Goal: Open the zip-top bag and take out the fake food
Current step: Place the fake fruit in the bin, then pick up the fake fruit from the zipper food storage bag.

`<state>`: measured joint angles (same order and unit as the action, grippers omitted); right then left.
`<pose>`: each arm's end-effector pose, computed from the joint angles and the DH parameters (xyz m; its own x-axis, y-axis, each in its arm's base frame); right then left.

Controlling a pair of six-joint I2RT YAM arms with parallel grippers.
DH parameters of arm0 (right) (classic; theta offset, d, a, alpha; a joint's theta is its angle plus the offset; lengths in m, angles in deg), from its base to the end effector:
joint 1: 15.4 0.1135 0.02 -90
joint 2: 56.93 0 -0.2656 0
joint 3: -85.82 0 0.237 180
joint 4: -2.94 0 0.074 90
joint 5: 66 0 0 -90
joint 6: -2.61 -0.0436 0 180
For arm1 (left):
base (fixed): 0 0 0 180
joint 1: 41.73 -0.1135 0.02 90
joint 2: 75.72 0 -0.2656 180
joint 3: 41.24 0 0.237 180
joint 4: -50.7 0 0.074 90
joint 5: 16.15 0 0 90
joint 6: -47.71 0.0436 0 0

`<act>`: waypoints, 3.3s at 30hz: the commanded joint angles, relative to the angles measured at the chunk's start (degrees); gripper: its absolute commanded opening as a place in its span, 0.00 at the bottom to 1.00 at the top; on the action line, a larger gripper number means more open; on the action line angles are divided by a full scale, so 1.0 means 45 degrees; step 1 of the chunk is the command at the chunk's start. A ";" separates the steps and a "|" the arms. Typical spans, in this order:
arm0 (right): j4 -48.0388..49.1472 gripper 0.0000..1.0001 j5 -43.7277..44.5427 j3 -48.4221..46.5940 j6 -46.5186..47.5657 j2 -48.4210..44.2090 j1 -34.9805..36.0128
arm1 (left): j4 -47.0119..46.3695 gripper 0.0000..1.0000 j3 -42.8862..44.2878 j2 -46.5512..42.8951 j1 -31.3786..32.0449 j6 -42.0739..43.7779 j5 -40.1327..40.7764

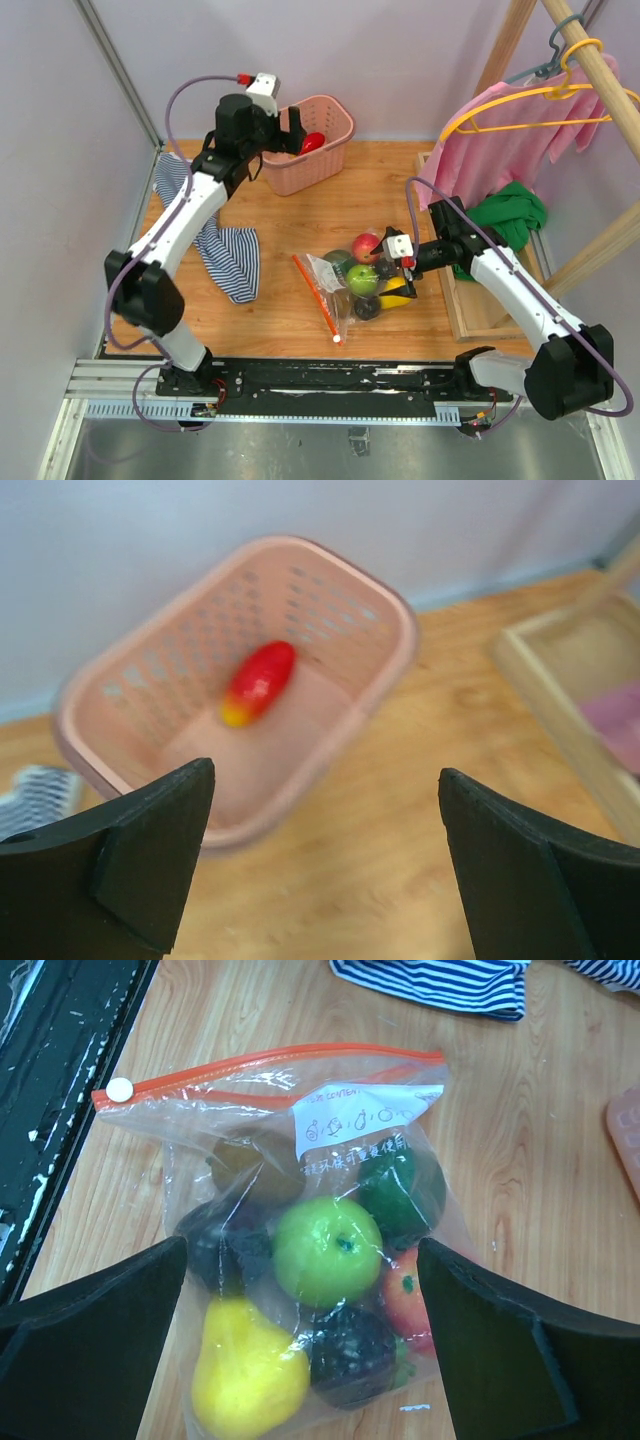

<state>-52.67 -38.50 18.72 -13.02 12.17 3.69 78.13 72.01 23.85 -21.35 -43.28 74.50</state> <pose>0.1882 0.1061 0.2739 0.3629 -0.3450 -0.8656 -0.9301 -0.1903 -0.3141 0.3833 -0.1419 0.4035 -0.2286 0.0665 -0.9712 0.3340 0.9425 -0.0141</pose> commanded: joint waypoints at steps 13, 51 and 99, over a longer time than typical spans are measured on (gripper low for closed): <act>-0.0015 0.99 -0.0606 0.0033 -0.0393 -0.0814 -0.0370 | -0.5789 0.91 -1.0832 -0.7031 -0.0047 -0.6106 -0.6986; -0.0760 0.98 -0.0280 -0.0613 -0.0818 0.0389 -0.0451 | -1.2734 0.86 -1.7289 -0.8912 0.0873 -0.8016 -0.9279; 0.2847 0.70 0.5221 0.0445 -0.2169 0.3026 0.5493 | -1.3714 0.24 -1.9255 -0.4930 0.4317 -0.8519 -0.5258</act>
<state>-38.55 -17.67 22.21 -23.36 24.89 27.73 23.75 -16.91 -1.13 -3.27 -81.99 51.94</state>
